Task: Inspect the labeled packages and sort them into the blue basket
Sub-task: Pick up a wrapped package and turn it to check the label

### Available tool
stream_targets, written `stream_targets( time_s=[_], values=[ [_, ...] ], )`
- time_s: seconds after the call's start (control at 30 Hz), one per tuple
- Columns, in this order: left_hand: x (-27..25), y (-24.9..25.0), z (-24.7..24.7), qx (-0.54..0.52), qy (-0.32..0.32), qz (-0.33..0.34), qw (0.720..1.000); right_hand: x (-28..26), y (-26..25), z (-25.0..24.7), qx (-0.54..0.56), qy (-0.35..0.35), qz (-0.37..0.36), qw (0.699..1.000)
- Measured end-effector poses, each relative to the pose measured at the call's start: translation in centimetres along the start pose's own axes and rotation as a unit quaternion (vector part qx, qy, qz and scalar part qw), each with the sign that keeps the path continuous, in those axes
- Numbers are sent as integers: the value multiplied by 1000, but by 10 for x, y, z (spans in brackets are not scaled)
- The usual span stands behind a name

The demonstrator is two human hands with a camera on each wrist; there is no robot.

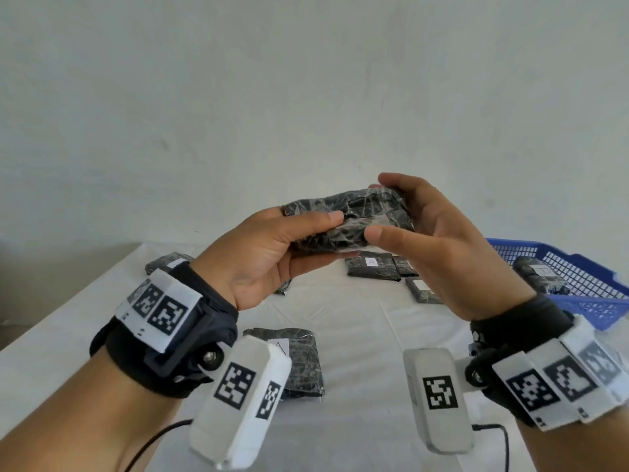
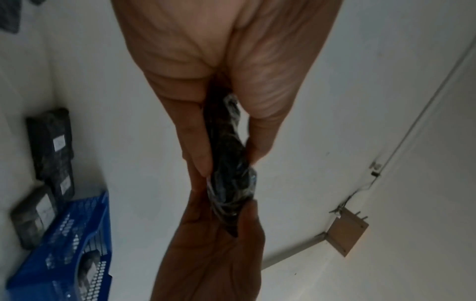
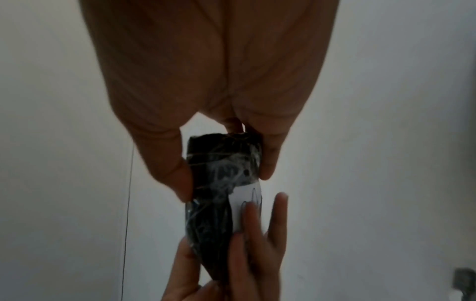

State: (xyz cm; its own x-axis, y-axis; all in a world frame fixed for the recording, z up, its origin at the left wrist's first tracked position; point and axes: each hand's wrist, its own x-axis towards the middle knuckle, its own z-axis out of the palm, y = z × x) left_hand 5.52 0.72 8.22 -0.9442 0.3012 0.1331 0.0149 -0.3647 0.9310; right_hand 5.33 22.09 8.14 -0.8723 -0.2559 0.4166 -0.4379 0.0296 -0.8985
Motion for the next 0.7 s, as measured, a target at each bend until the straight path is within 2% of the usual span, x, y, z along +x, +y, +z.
stream_targets(
  time_s=[0.07,0.17,0.3,0.5,0.7],
  values=[
    [-1,-4,1,-16,-12,17,1000,2,4,0,27,35,-10,999],
    [0,-9,0,-56,8,66,996,4,10,-1,72,59,1,996],
    [3,-12,1,-37,1,117,992,2,7,1,152,24,24,988],
    [3,-8,6,-6,1,146,989,3,5,10,132,85,-3,988],
    [4,-8,8,8,22,168,986,5,2,17,86,88,0,992]
  ],
)
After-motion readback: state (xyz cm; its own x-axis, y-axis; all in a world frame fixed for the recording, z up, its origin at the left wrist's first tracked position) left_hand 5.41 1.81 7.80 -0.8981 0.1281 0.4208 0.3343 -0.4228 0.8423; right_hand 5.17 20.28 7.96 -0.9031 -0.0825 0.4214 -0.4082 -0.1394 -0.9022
